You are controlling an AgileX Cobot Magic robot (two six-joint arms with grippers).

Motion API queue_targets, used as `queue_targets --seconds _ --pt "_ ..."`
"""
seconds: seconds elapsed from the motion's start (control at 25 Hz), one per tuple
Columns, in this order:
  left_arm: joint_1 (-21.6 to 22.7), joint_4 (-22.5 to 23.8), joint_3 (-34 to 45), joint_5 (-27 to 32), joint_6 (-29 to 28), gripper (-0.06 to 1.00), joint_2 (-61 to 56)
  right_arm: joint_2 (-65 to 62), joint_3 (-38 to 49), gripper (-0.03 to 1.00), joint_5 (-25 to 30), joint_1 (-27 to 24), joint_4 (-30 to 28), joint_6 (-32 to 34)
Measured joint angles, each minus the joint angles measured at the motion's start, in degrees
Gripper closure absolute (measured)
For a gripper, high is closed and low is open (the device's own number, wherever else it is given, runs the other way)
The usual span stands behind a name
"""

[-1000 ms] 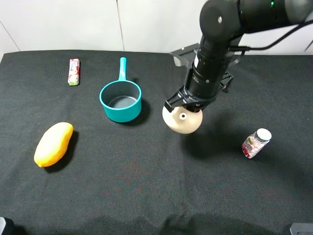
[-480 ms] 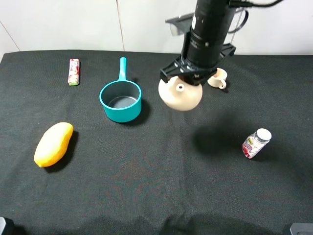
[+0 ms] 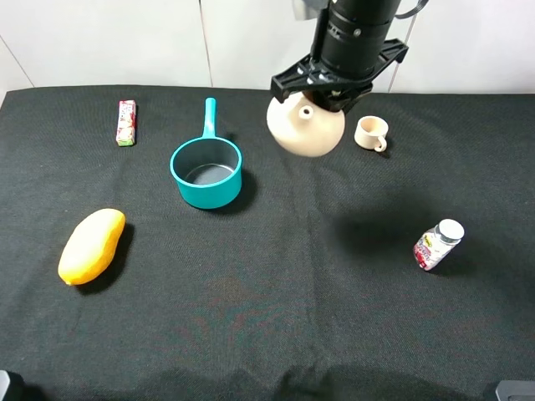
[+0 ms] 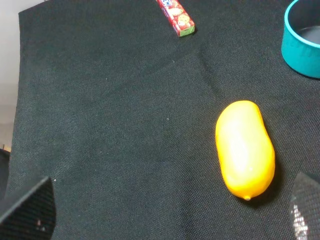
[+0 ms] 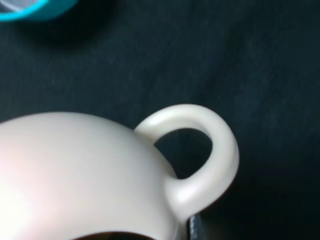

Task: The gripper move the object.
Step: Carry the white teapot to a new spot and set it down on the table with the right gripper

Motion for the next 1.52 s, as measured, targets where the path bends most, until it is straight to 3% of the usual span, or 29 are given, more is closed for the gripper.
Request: queue_targets --seconds 0.64,1.0,1.52 --pt "0.00 0.00 0.00 0.00 0.00 -0.05 0.00 0.00 -0.05 0.94 -0.26 -13.44 0.00 -1.32" --pt "0.00 0.00 0.00 0.00 0.00 -0.05 0.00 0.52 -0.05 0.94 -3.32 -22.41 -0.30 -1.92" --pt "0.00 0.00 0.00 0.00 0.00 -0.05 0.00 6.16 -0.63 0.94 -9.23 -31.29 -2.35 -2.03"
